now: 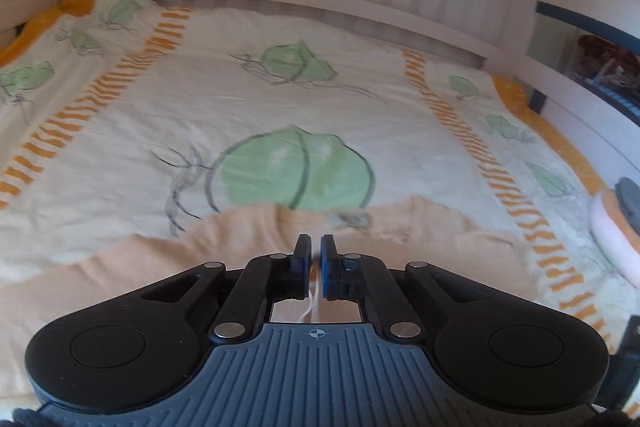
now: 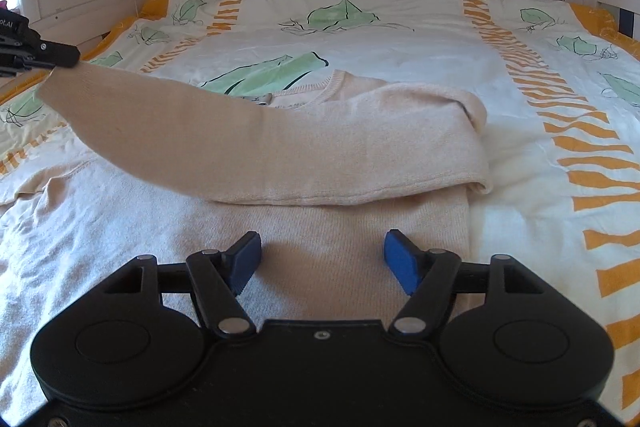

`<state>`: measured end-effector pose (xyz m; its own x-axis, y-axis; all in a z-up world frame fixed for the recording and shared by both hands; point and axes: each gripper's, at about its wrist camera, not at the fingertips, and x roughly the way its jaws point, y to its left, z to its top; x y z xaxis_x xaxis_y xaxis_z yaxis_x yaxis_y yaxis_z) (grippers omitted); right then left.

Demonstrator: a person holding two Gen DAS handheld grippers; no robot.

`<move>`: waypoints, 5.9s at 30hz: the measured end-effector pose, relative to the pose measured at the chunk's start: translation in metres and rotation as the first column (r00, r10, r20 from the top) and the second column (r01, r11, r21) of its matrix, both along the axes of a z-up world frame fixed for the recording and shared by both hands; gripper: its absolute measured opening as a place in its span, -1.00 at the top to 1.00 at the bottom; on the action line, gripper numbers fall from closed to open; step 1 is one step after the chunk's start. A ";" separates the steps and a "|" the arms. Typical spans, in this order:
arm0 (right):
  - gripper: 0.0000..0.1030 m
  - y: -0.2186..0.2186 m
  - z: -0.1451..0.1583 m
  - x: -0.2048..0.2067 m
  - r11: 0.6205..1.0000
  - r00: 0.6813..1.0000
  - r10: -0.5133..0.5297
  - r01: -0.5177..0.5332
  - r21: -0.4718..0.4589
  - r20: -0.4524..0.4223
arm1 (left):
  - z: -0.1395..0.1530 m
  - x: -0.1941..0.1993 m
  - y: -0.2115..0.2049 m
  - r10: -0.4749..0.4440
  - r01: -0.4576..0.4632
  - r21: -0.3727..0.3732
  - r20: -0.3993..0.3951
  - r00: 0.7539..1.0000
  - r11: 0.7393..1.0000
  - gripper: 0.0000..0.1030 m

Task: Fold small clothes

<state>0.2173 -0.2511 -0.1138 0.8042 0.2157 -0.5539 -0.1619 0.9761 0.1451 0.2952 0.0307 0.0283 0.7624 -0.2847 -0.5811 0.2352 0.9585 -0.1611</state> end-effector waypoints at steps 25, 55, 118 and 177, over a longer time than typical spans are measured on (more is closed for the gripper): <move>-0.49 0.001 -0.002 0.001 1.000 1.000 0.011 -0.011 0.012 -0.004 | -0.100 0.022 0.006 0.049 -0.070 -0.072 -0.260 0.964 0.995 0.02; -0.54 -0.007 0.007 0.000 0.998 1.000 0.021 -0.020 0.064 -0.008 | -0.034 0.022 0.046 0.102 -0.112 -0.113 -0.087 0.991 0.987 0.88; -0.60 -0.080 0.032 0.053 0.971 0.972 -0.233 0.234 0.045 -0.008 | -0.079 -0.003 0.011 0.005 -0.008 -0.036 -0.102 0.995 0.999 0.18; -0.85 0.000 0.025 0.001 0.980 0.987 -0.155 0.157 0.124 -0.031 | -0.133 0.001 -0.008 -0.013 0.013 0.012 0.013 1.000 1.000 -0.28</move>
<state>0.2184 -0.2510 -0.0889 0.8217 0.1576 -0.5477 -0.0046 0.9628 0.2701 0.2964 0.0228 -0.1044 0.7665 -0.2879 -0.5741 0.2497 0.9572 -0.1465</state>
